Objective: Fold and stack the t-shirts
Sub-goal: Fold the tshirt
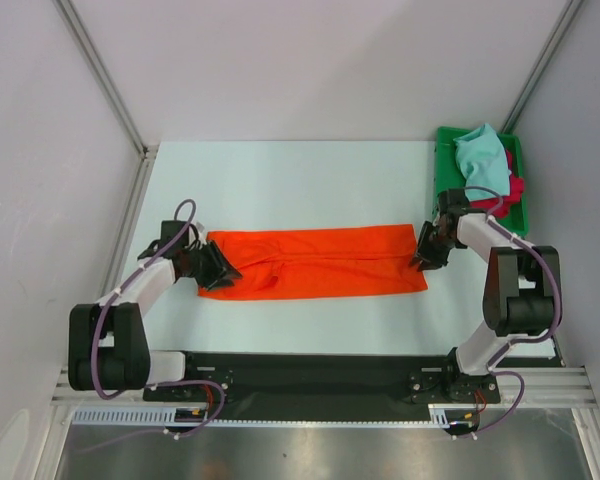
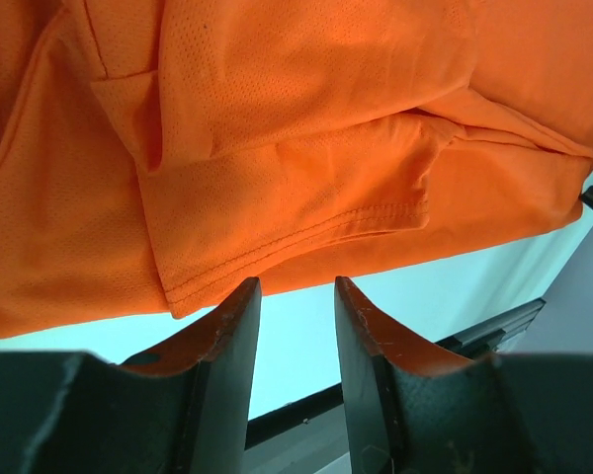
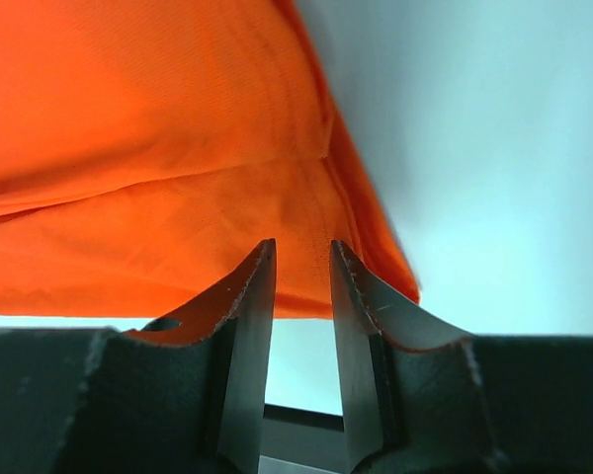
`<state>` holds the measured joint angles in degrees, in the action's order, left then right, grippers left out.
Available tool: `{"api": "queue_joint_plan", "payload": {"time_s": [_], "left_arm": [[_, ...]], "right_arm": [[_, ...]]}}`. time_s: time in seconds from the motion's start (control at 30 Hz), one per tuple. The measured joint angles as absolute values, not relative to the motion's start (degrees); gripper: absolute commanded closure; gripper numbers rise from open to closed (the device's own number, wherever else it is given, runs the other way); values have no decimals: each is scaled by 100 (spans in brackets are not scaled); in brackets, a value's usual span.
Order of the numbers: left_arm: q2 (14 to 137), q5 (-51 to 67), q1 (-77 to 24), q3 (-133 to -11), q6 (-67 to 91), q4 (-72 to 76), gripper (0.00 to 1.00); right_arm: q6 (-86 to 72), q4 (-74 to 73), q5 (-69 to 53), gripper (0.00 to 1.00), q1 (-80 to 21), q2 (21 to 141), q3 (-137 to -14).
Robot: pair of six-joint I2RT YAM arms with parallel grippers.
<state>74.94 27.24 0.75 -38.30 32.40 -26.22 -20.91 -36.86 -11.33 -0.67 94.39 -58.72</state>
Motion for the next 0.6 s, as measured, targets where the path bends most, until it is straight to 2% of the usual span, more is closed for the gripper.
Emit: {"api": "queue_joint_plan", "payload": {"time_s": [0.6], "left_arm": [[8062,2875,80,-3730,3107,-2388,60]], "right_arm": [[-1868,-3437,-681,67,-193,9981,-6320]]}}
